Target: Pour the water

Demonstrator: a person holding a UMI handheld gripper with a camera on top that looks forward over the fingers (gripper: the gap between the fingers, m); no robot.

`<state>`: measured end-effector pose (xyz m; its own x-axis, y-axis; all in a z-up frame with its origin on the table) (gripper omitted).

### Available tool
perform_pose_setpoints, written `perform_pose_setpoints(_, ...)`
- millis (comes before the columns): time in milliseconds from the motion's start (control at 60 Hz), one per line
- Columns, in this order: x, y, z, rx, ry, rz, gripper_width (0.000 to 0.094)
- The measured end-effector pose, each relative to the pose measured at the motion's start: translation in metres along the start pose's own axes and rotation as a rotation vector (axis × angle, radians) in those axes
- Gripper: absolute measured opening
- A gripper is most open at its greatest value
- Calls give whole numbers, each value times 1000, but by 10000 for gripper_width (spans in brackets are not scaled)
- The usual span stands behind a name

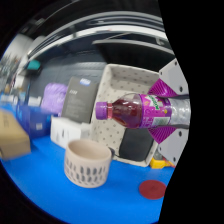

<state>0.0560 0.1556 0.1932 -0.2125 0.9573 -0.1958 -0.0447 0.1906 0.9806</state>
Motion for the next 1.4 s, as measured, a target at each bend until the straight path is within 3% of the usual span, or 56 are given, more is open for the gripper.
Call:
perform_pose_setpoints(150, -24, 7, -8, 69, -32, 518, 338)
perform_pose_setpoints(300, -42, 14, -14, 76, -19, 1081, 339)
perform_pose_setpoints(483, -62, -12, -17, 188, 21, 1607, 339)
perform_pose_setpoints(783, -59, -73, -12, 209, 20, 1764, 348)
perform_pose_setpoints(917, -60, -74, -15, 168, 46, 1770, 352)
perform_pose_setpoints(1133, -59, -72, -14, 187, 36, 1756, 521)
perform_pose_setpoints(1183, -59, -74, -15, 197, 7, 1765, 631)
perform_pose_setpoints(1217, -60, -75, -18, 197, -10, 1768, 782)
perform_pose_setpoints(1250, -62, -75, -22, 195, -20, 1770, 856)
perform_pose_setpoints(1400, -72, -78, -58, 186, -58, 1795, 866)
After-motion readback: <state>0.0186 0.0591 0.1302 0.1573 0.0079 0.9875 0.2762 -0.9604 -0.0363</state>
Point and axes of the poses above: the point between the fingertips, and its own axes, seen from behind it with the camera up: y to the right, x up, z forward, the way the camera looks, the point moved 10 cm from there along -z, backward, against the way the camera looks, and after that the axes turned 2 degrees about z, right-handed, at the moved point
